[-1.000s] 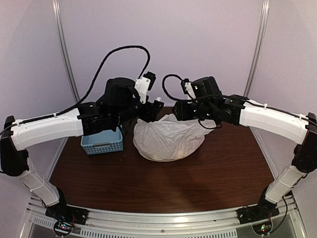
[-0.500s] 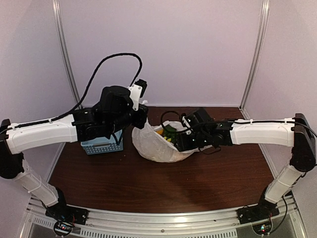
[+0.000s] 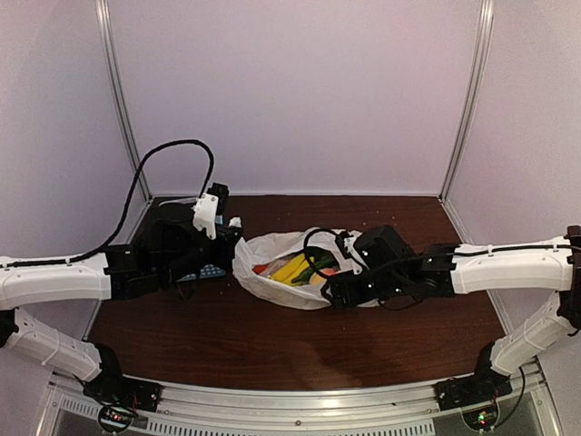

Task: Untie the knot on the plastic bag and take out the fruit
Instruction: Open the takeout bag at the opening.

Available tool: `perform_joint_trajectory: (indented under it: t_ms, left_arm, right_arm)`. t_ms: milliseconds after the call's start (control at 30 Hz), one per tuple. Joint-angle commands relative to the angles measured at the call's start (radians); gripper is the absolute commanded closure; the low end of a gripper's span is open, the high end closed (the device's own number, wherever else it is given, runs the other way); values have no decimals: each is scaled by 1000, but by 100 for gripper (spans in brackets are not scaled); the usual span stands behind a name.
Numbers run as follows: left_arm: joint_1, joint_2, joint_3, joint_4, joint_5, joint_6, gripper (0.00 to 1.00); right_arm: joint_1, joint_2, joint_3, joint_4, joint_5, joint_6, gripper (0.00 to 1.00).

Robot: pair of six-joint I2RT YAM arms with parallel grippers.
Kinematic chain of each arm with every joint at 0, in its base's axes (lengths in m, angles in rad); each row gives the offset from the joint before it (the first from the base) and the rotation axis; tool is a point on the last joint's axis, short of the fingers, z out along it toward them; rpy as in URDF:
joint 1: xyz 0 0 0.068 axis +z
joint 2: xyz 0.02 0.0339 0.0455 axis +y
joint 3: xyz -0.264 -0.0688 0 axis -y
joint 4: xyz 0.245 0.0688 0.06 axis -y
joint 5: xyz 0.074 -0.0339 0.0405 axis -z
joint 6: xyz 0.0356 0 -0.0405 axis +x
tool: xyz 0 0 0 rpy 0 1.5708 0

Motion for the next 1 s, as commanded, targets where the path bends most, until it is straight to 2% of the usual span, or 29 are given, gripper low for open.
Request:
perform_joint_trajectory:
  t_ms: [0,133,300,400,567,733,967]
  left_arm:
    - [5,-108,-145,235,107,-17,100]
    - [9,-191,-244,278,121,-39,100]
    - [15,-231,-272,261,153,-56,100]
    - [15,-241,-278,260,158,-60,100]
    - [17,-244,-281,257,172,-60,100]
    - [19,-243,-281,250,195,-62,100]
    - [21,-246,-278,243,207,-62,100]
  right_arm:
    - [35,-55,97,-7,-5,-119,22]
    - [39,-41,211,-25,-136,-214,20]
    - [43,-1,352,-32,-252,-316,19]
    - [43,40,456,-83,-214,-402,18]
    - [29,167,623,-233,-26,-563,17]
    - [-23,289,741,-338,-29,-688,17]
    - [-57,362,748,-343,-32,-815,15]
